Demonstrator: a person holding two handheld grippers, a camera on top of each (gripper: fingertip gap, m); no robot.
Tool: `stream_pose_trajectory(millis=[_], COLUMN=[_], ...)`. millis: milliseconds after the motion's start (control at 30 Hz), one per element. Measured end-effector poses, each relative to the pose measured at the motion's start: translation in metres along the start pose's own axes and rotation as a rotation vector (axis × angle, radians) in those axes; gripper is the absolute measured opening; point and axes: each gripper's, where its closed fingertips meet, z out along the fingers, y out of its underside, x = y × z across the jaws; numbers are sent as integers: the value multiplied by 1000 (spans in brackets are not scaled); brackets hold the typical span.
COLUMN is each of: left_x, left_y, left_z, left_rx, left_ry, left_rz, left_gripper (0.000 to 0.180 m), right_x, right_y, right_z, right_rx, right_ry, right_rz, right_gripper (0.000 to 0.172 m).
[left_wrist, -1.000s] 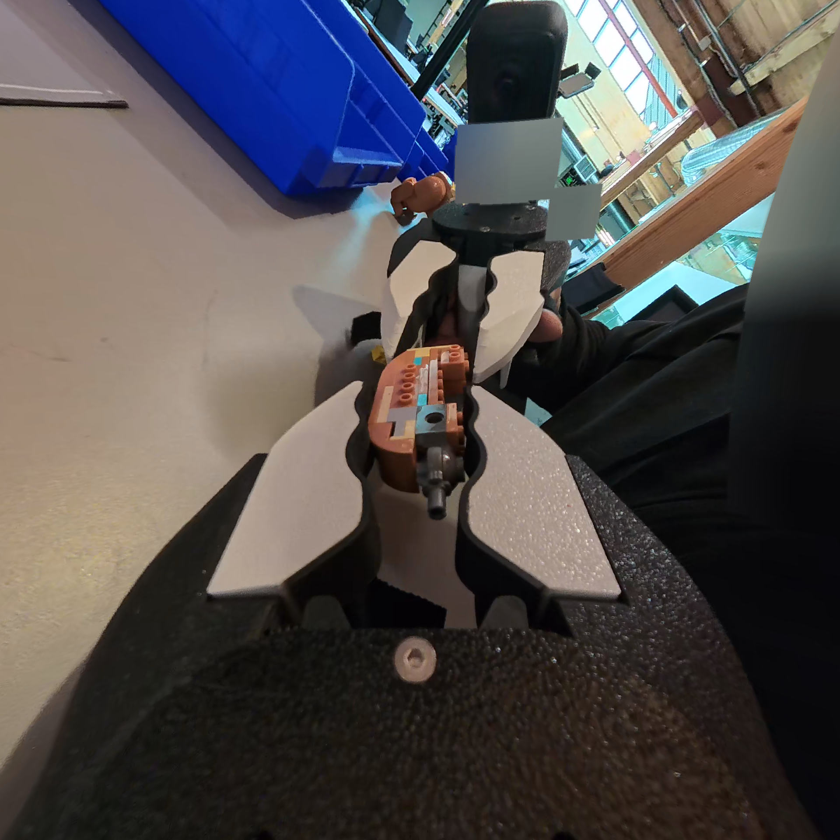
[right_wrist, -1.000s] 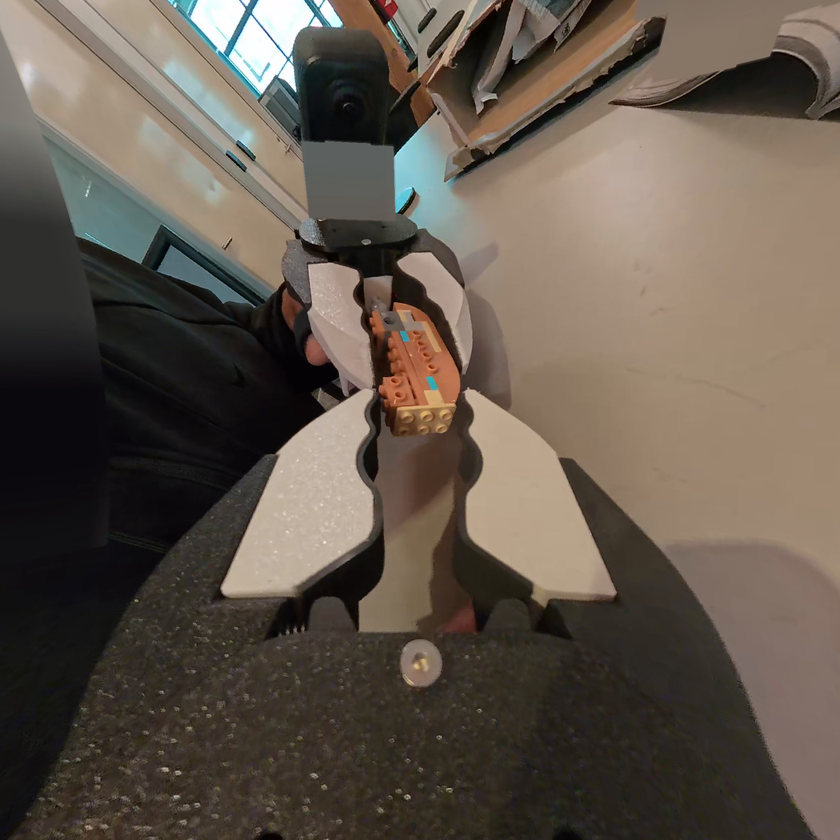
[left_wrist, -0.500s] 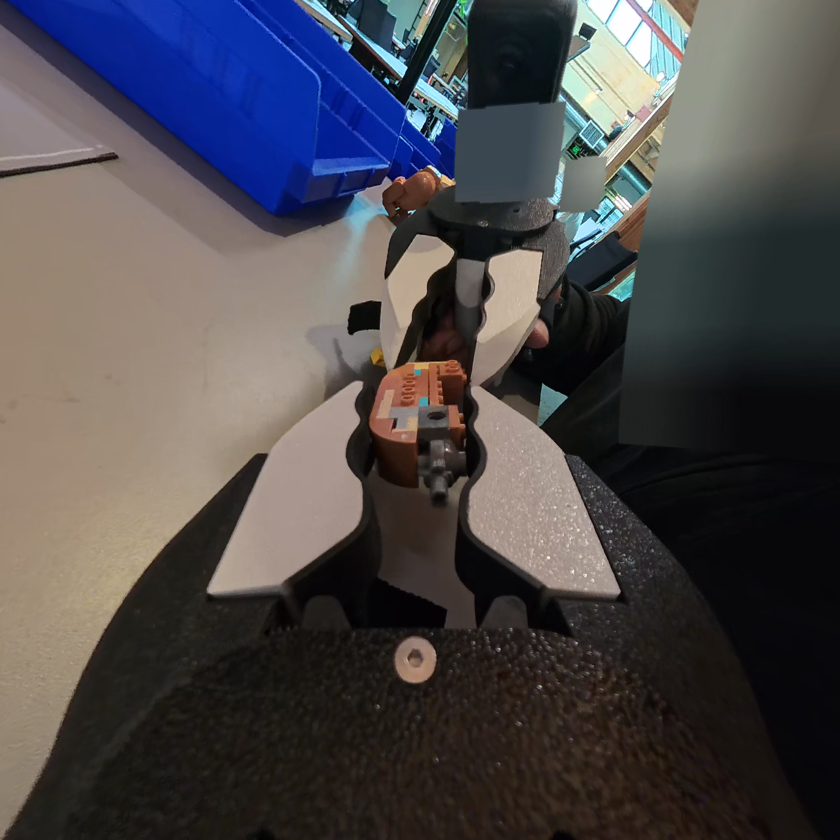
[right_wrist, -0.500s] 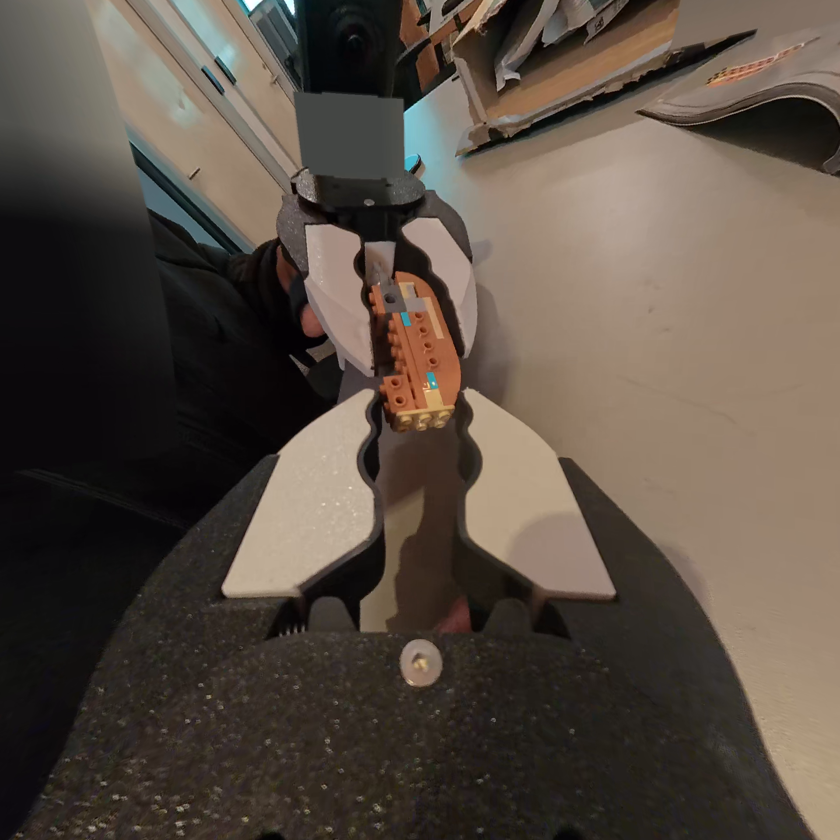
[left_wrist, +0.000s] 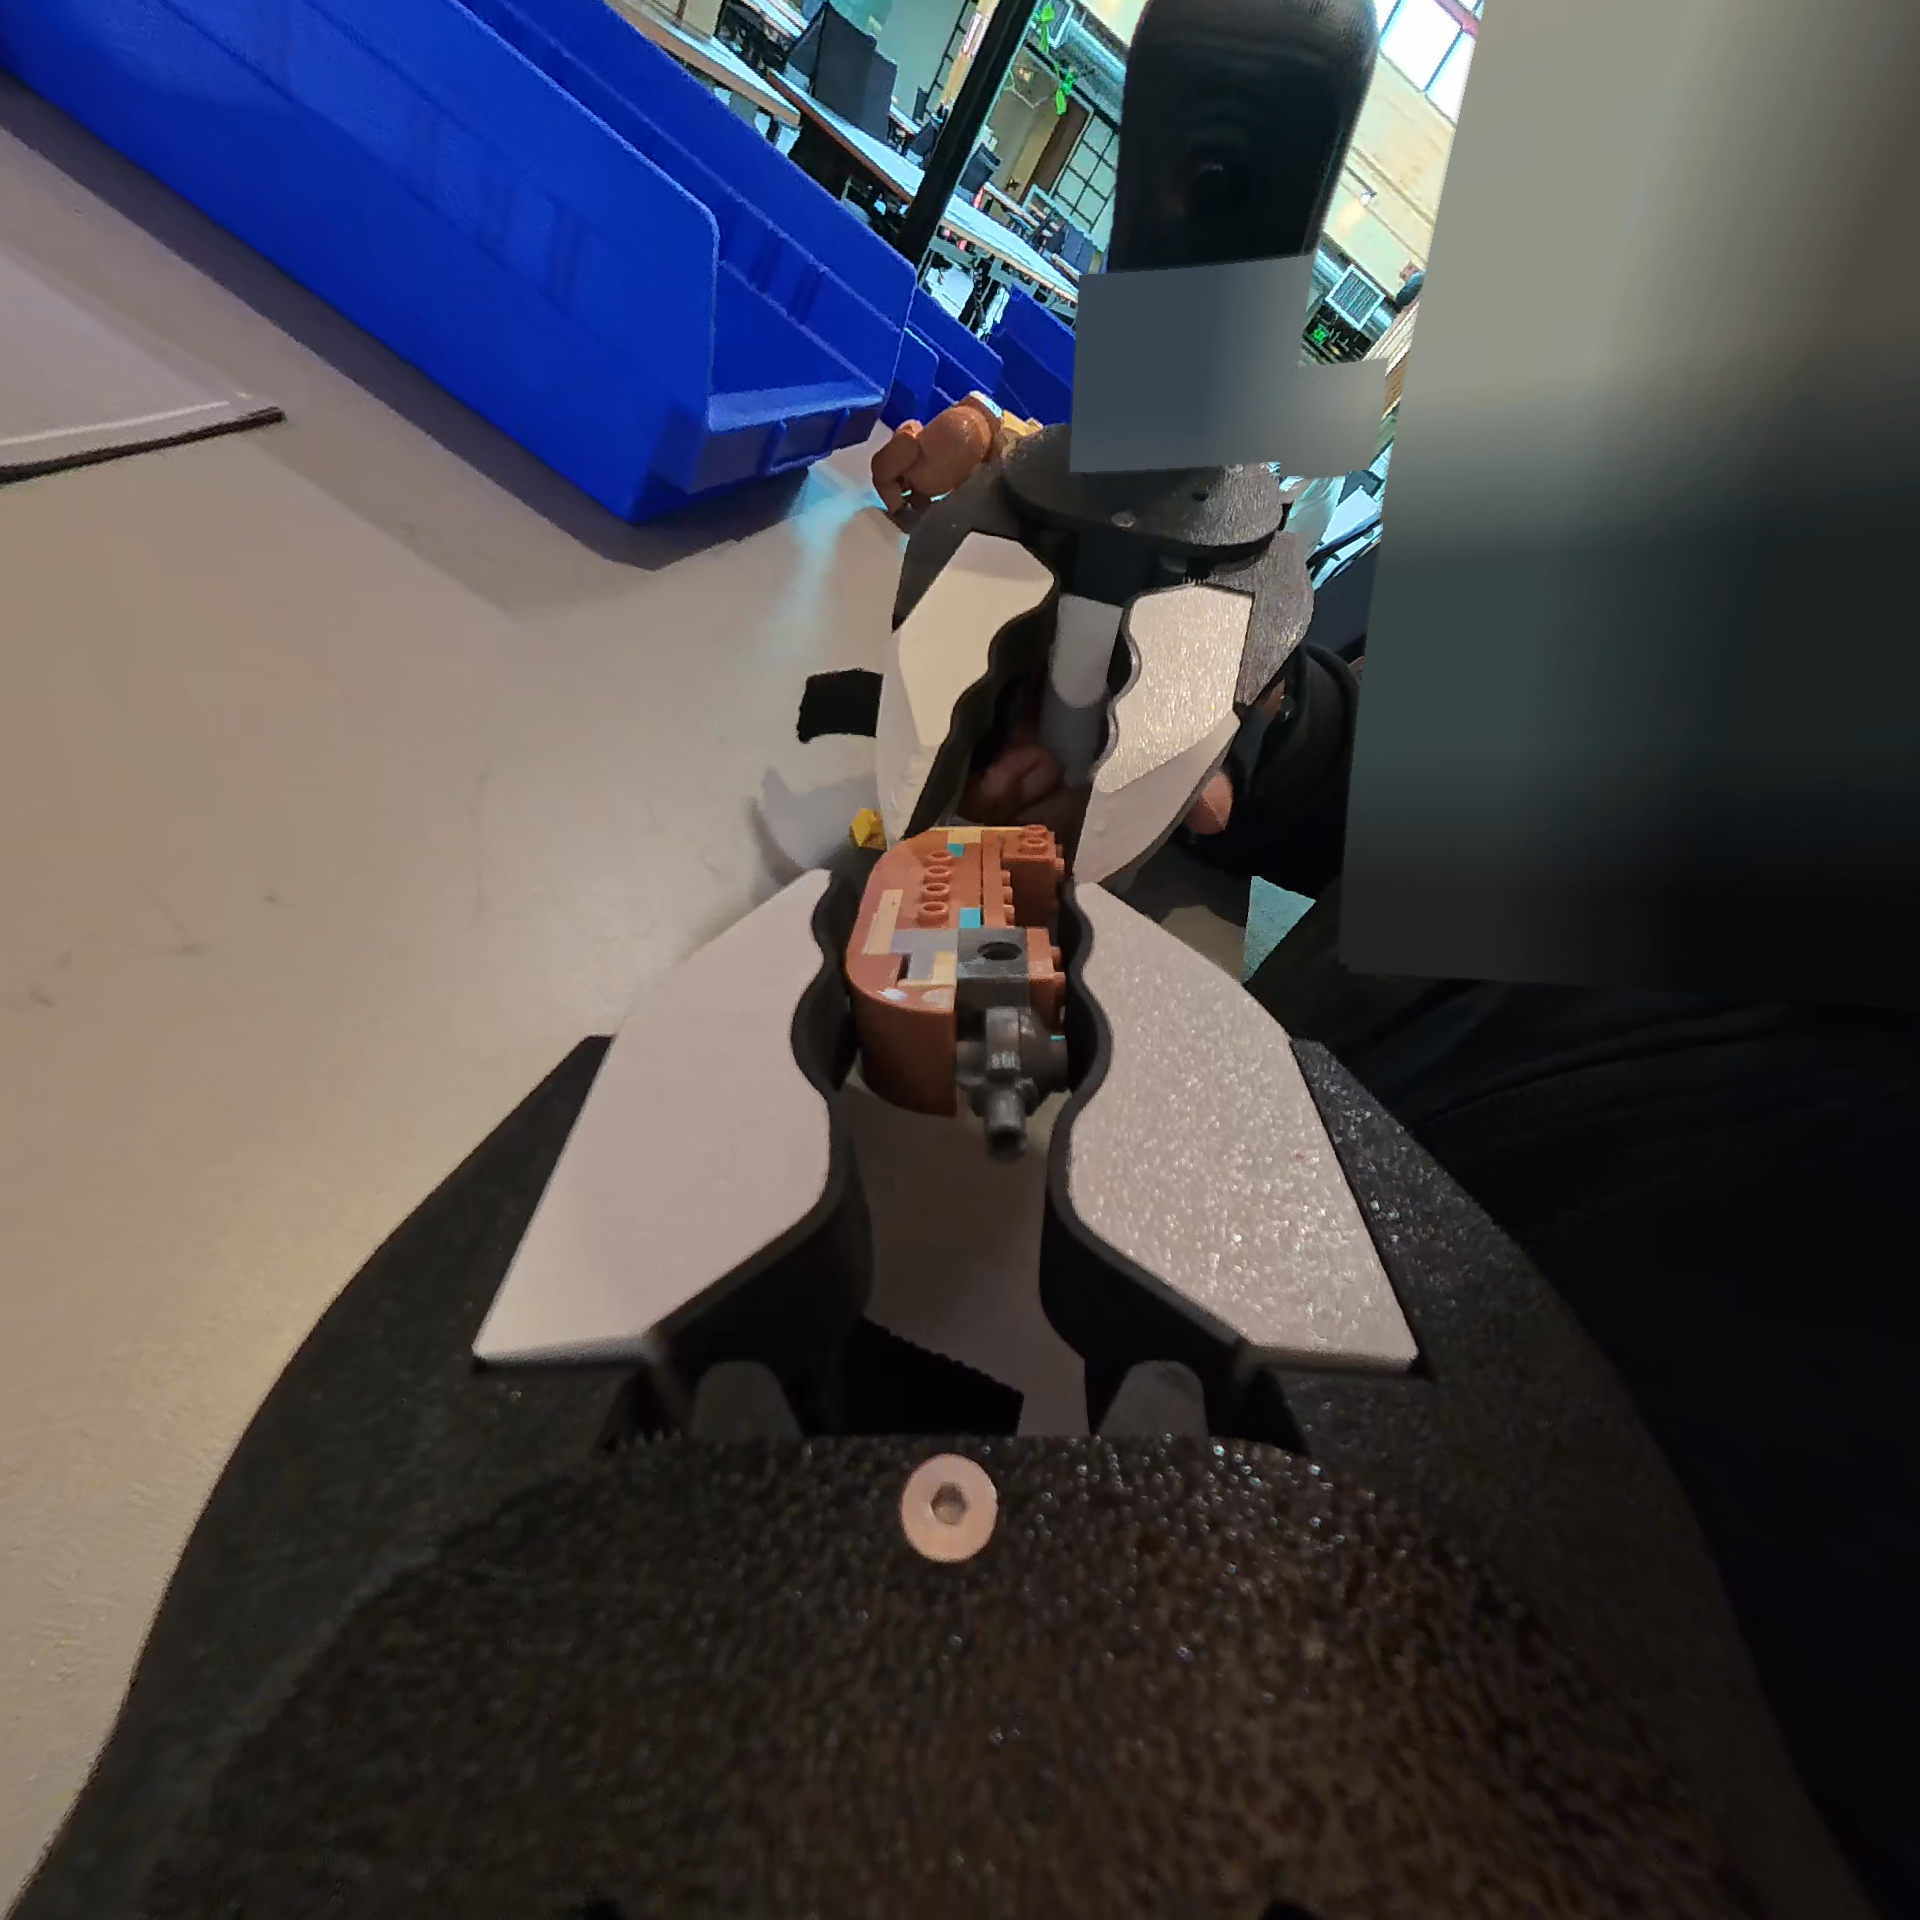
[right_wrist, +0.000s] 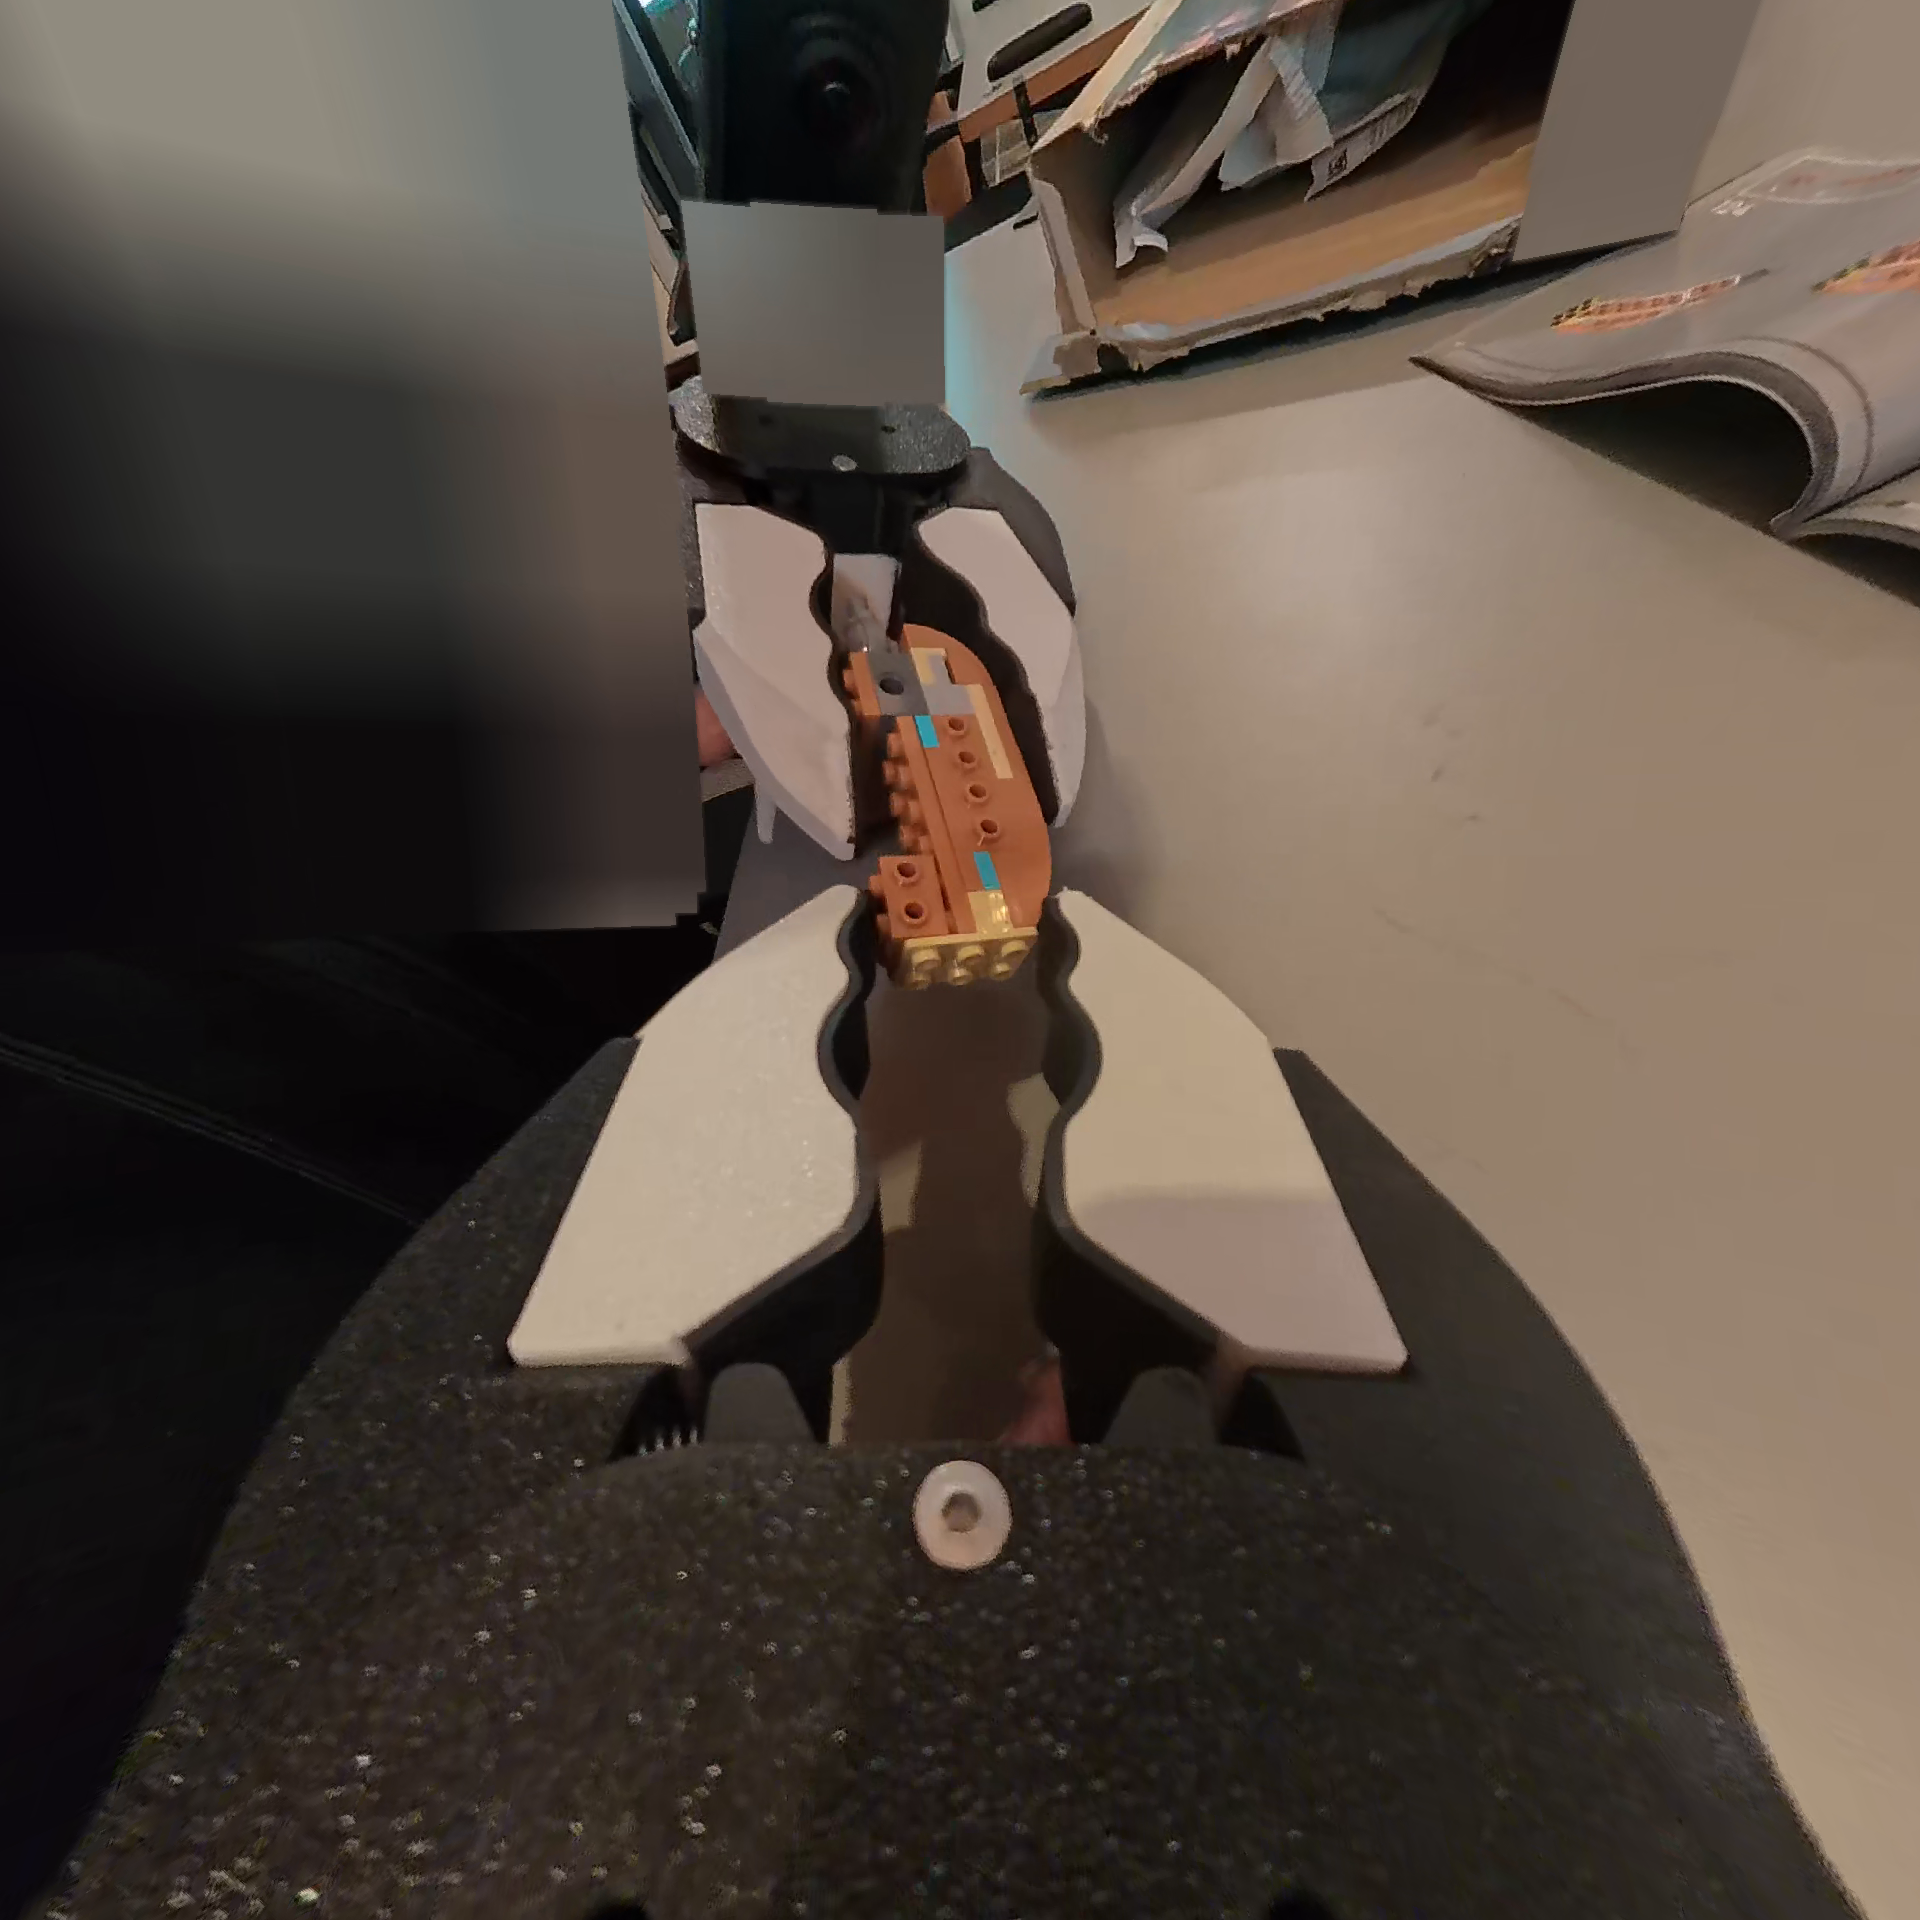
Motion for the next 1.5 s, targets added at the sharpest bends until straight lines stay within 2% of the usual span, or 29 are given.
stream_pose_trajectory(millis=[567,800,867,1000,1500], left_x=[3,5,7,8,12], left_y=[-8,-13,-12,-13,-14], left_z=[-4,-6,-6,-6,-7], left_rx=[47,87,87,93,112], left_ry=[29,39,40,35,37], left_rz=[29,36,49,72,100], left_gripper=[36,36,36,35,35], right_x=[-4,-5,-5,-8,-11], right_y=[-3,-8,-11,-13,-12], right_z=[2,2,1,1,2], right_rx=[17,65,85,107,117], right_ry=[12,-10,-20,-41,-7], right_rz=[-56,-5,11,22,-78], right_gripper=[30,44,44,32,31])
